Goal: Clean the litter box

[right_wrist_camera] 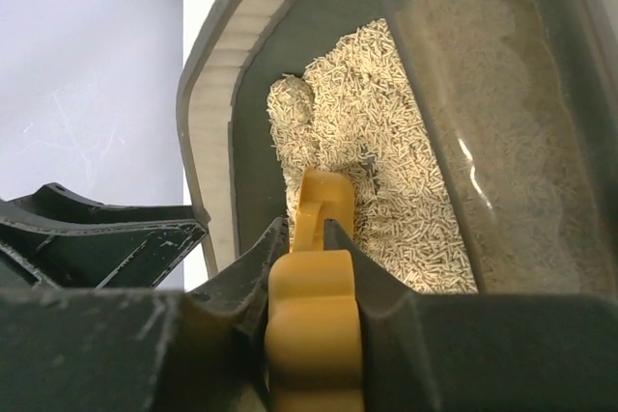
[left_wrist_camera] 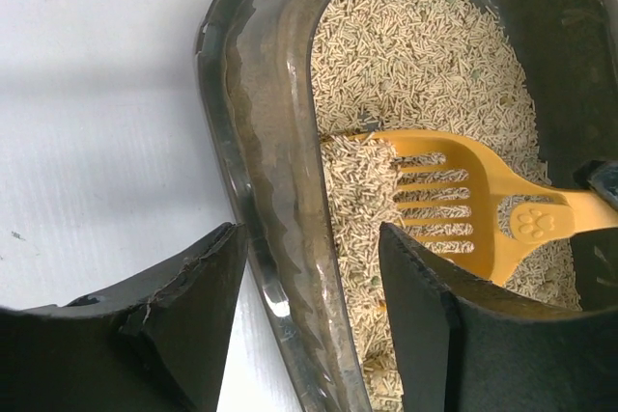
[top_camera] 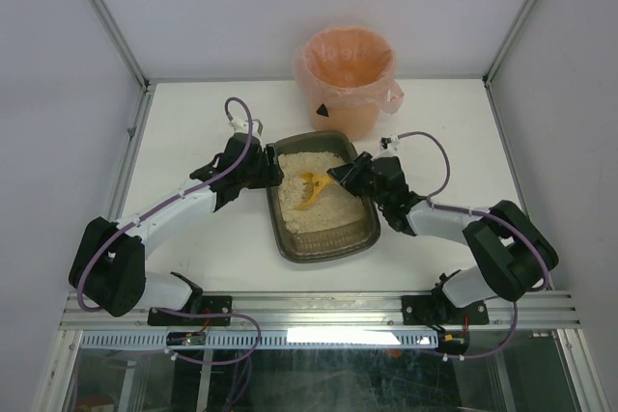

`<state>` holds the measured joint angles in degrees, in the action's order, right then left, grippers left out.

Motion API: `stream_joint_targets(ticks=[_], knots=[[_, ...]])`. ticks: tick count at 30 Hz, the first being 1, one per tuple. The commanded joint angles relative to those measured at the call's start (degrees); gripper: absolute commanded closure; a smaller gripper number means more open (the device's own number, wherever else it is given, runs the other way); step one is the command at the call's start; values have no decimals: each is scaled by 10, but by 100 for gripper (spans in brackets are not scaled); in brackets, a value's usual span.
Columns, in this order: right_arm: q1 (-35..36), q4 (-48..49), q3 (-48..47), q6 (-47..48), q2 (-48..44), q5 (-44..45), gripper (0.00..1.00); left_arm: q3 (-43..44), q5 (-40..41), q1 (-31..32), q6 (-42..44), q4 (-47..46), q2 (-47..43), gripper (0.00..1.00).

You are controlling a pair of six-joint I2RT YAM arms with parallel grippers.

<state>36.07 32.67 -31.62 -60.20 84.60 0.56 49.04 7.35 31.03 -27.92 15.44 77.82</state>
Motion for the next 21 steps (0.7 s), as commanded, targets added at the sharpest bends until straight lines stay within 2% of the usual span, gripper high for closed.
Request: stream_joint_targets(ticks=[1,12,17,19,21], knots=[[-3,-36,-25,82,-57,25,100,25,-4,-2,0,-7,-2,42],[-40,-77,-26,125,-141,-4,100,20,-9,-2,-3,-8,-3,45],[-44,-215,-89,191,-166,5,100,18,-12,-2,-3,-7,-4,45],[-43,-297,-128,226,-157,4,100,18,-15,-2,-3,-7,-3,45],[-38,-331,-153,250,-146,1,100,18,-16,-2,-3,-8,-2,46]])
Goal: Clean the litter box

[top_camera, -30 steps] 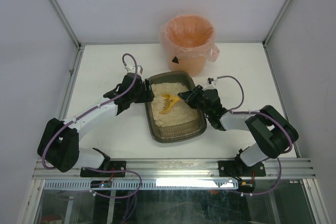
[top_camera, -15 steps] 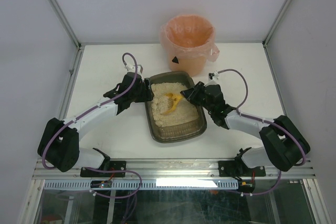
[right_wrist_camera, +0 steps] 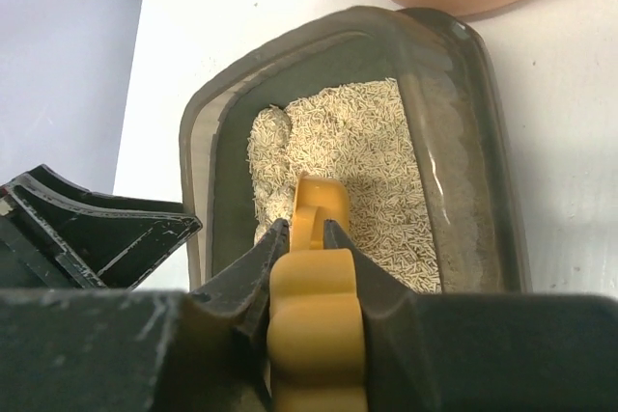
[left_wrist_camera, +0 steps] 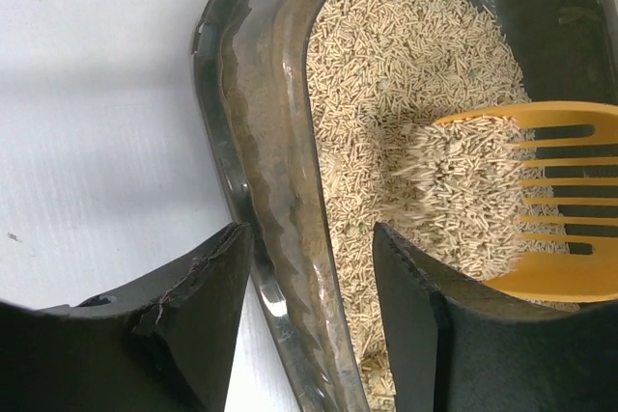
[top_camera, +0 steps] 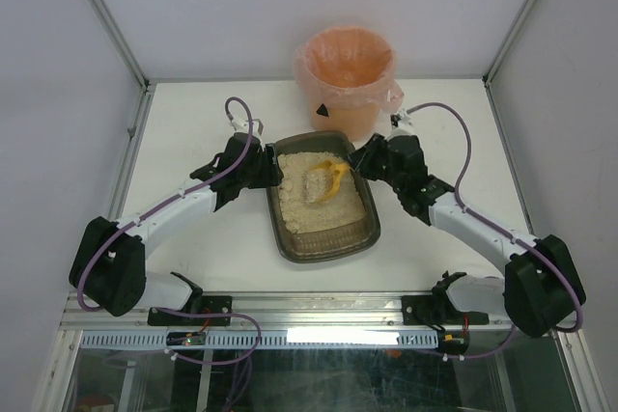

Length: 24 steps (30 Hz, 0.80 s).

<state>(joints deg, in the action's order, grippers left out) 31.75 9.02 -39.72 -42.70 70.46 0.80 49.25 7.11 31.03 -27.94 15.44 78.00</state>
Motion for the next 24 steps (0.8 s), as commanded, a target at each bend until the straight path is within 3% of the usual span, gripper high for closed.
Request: stream_joint_targets(ticks=[1,10,15,19,24], knots=[[9,-104,-80,82,0,5,100,16,-14,-2,-3,-9,-2,46],[74,-213,-167,112,88,73,100,11,-21,-2,-5,-11,7,47],[83,-207,-162,67,126,73,100,5,-23,-2,-6,-11,13,51],[91,-131,-117,-7,147,65,100,2,-36,-2,-5,-15,29,62],[96,53,-45,-110,197,29,100,3,-52,0,-5,-22,53,73]])
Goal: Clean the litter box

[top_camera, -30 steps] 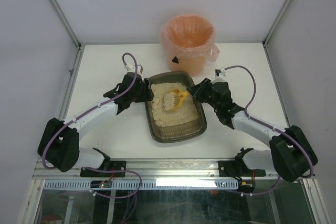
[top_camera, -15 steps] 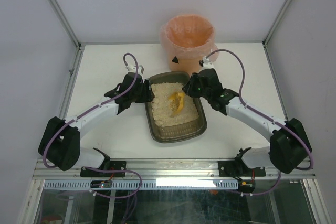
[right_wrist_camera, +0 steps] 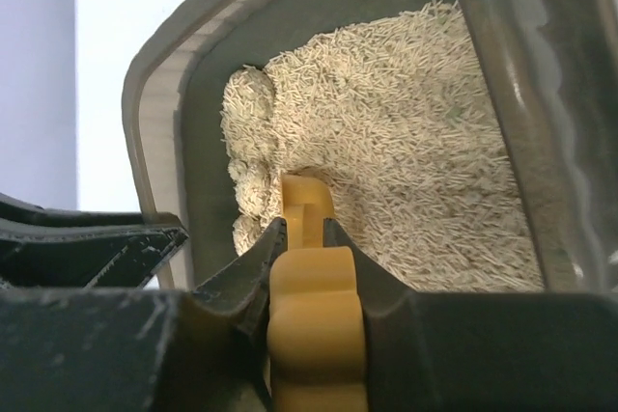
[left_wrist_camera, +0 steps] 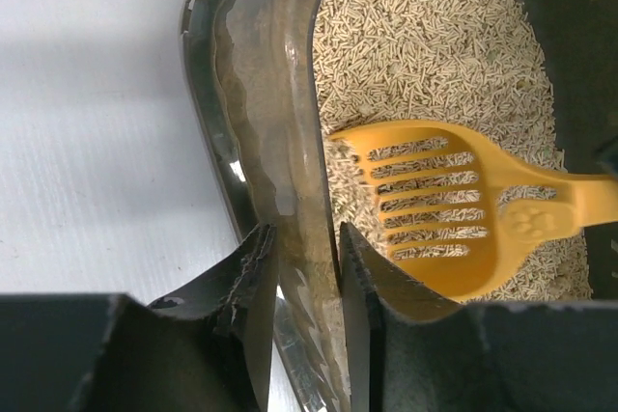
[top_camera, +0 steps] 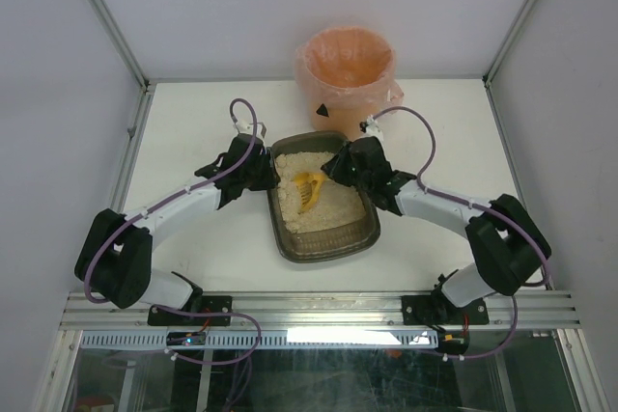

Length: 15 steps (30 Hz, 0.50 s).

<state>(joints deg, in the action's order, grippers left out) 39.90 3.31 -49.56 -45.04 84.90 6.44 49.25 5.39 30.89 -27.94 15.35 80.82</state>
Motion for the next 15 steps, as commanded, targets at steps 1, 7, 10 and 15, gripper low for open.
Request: stream_joint_targets(ticks=[1,7,10,15], knots=[[17,144,60,-98,71,-31,100,4,-36,1,-5,-21,27,75],[22,283,69,-121,135,-81,100,9,-39,5,3,-22,34,80],[22,336,75,-126,152,-112,100,10,-39,5,4,-22,34,81],[16,387,106,-130,136,-111,100,10,-27,6,6,-22,23,79]])
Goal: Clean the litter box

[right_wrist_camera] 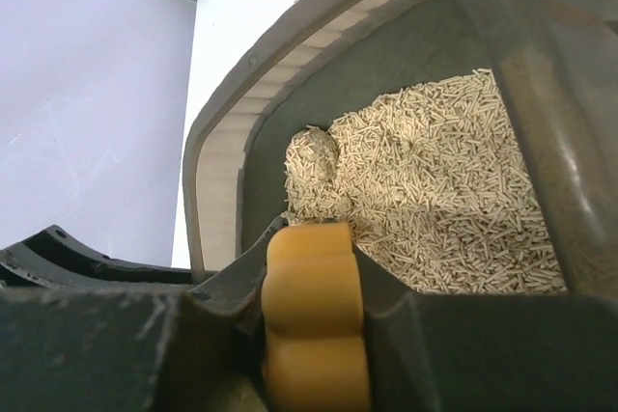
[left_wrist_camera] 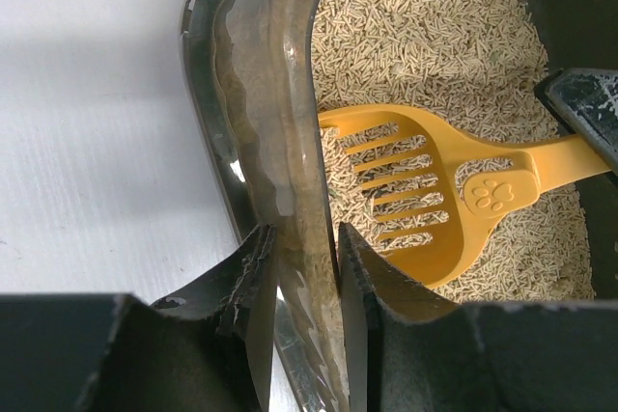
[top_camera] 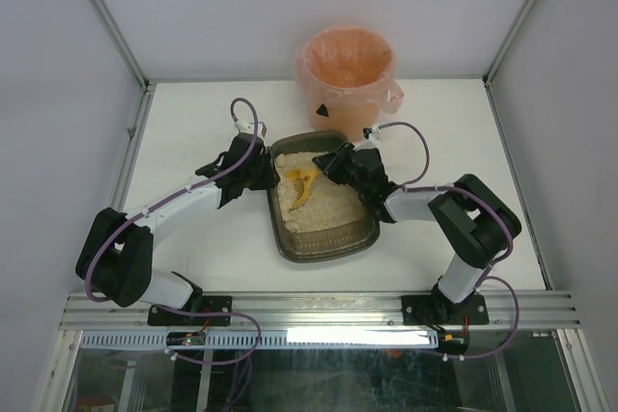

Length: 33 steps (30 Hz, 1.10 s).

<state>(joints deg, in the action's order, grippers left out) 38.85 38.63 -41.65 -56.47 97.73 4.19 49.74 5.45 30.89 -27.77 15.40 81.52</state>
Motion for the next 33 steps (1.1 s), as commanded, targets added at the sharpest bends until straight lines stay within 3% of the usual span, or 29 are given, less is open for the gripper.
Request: stream_joint_targets(ticks=[1,18,33], knots=[[24,35,33,-14,-1,-83,100,6,-25,5,5,-21,13,77],[-24,124,111,-60,-57,-80,100,16,8,3,6,-1,-31,52],[-57,121,147,-62,-131,-76,100,19,21,-1,8,5,-68,36]])
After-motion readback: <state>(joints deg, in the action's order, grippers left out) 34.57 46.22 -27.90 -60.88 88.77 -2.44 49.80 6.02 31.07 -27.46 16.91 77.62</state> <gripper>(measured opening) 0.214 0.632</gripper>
